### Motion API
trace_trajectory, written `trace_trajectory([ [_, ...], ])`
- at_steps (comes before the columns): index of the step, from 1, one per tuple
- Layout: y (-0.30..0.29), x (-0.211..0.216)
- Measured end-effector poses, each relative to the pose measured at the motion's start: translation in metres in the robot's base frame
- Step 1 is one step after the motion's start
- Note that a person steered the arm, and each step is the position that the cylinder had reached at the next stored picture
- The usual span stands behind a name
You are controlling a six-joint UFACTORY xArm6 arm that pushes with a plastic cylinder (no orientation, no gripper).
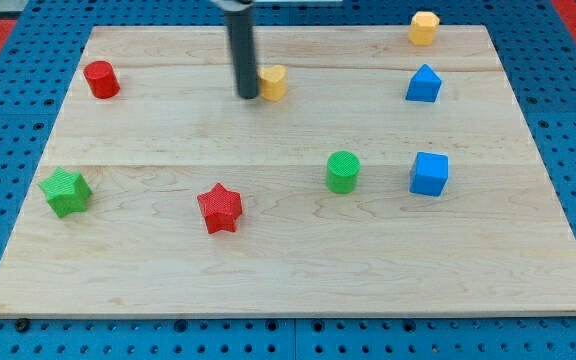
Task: Push the yellow heart to the right side of the yellow hexagon
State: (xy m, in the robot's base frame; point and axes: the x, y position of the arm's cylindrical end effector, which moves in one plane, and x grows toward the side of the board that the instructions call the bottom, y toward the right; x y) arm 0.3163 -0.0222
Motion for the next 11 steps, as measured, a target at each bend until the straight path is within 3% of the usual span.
trace_trajectory([
  [2,0.121,-0.045],
  [4,0.051,-0.020],
  [5,0.054,-0.053],
  [7,0.114,-0.074],
  [9,0.106,-0.059],
  [11,0.157,-0.087],
])
